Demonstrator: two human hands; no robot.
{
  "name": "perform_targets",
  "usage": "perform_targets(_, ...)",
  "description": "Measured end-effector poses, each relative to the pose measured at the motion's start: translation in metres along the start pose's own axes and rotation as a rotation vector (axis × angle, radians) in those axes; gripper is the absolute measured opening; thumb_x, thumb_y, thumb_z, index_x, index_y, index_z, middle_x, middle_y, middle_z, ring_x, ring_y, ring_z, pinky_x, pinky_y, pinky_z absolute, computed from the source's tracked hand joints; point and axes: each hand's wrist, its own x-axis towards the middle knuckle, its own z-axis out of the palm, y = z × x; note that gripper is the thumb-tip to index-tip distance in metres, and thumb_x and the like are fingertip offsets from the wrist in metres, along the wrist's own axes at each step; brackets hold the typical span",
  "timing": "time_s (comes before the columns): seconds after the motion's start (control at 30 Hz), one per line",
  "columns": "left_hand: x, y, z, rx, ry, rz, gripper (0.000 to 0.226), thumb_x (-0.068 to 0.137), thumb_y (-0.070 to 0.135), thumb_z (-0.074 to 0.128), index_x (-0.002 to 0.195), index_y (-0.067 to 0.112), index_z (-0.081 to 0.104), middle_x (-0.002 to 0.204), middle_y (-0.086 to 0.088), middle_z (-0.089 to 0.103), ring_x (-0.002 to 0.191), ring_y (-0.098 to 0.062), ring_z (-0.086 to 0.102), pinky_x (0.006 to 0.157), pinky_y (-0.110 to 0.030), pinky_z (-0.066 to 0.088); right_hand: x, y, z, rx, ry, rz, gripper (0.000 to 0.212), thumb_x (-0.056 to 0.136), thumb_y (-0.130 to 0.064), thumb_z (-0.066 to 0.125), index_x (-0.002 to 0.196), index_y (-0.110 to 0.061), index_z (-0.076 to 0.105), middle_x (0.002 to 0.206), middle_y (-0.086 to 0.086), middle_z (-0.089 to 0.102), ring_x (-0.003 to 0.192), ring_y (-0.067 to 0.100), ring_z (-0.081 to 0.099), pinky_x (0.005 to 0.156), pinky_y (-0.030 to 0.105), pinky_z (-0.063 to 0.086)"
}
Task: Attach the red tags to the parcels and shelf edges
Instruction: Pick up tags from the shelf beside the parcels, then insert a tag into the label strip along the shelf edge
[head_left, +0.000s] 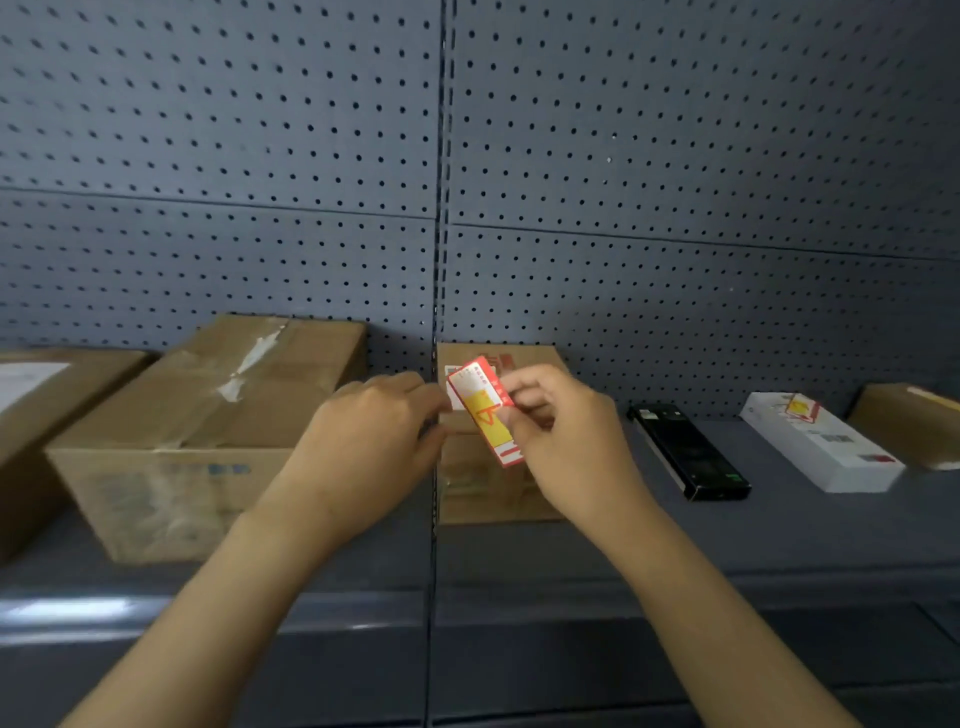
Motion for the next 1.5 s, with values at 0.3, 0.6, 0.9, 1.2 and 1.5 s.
perform_targets(0.3,-0.091,-0.027,-0.038,0.01,-0.076,-0.131,0.013,0.086,0.026,0.059,0.095,0.022,0.066,0.092,-0.001,0.067,0.082,-0.028,0.064,0.064,-0.035,0.05,-0.055,-0.047,0.05,0.049,-0.163,-0.032,0.019,0.089,-0.006,0.058,0.097,-0.022,0.062,0.082,-0.017,0.059,0.073,-0.006,0.057,0.061,0.004,0.046)
perform_targets(0.6,-0.15,-0.103,-0.045,0.085,-0.112,-0.115,0.017,0.066,0.017,0.079,0.079,0.021,0.069,0.071,0.001,0.068,0.06,-0.024,0.066,0.047,-0.03,0.049,-0.078,-0.086,0.134,-0.004,-0.269,0.022,0.02,0.088,-0.005,0.058,0.087,-0.025,0.055,0.077,-0.014,0.056,0.068,-0.005,0.056,0.062,0.014,0.047)
perform_targets(0.9,-0.187,-0.156,-0.015,0.109,-0.272,-0.012,0.028,0.046,0.02,0.084,0.068,0.026,0.068,0.058,0.007,0.067,0.045,-0.015,0.062,0.036,-0.02,0.043,-0.093,-0.093,0.203,-0.022,-0.237,0.145,0.01,0.087,-0.008,0.061,0.087,-0.018,0.059,0.078,-0.012,0.059,0.071,0.0,0.057,0.066,0.017,0.048)
perform_targets(1.2,-0.195,-0.166,0.016,0.036,-0.298,0.014,0.025,0.049,0.016,0.083,0.069,0.021,0.069,0.067,0.004,0.071,0.056,-0.02,0.067,0.045,-0.026,0.052,-0.091,-0.081,0.22,0.003,-0.213,0.13,0.018,0.086,-0.001,0.059,0.087,-0.019,0.058,0.077,-0.017,0.056,0.07,-0.014,0.055,0.061,0.005,0.045)
perform_targets(1.5,-0.193,-0.173,0.03,0.033,-0.301,-0.047,0.026,0.061,0.012,0.075,0.085,0.021,0.071,0.079,0.001,0.072,0.068,-0.024,0.068,0.056,-0.031,0.055,-0.087,-0.069,0.229,0.013,-0.235,0.109,0.016,0.087,-0.003,0.06,0.09,-0.018,0.058,0.083,-0.011,0.059,0.073,-0.004,0.057,0.063,0.007,0.047)
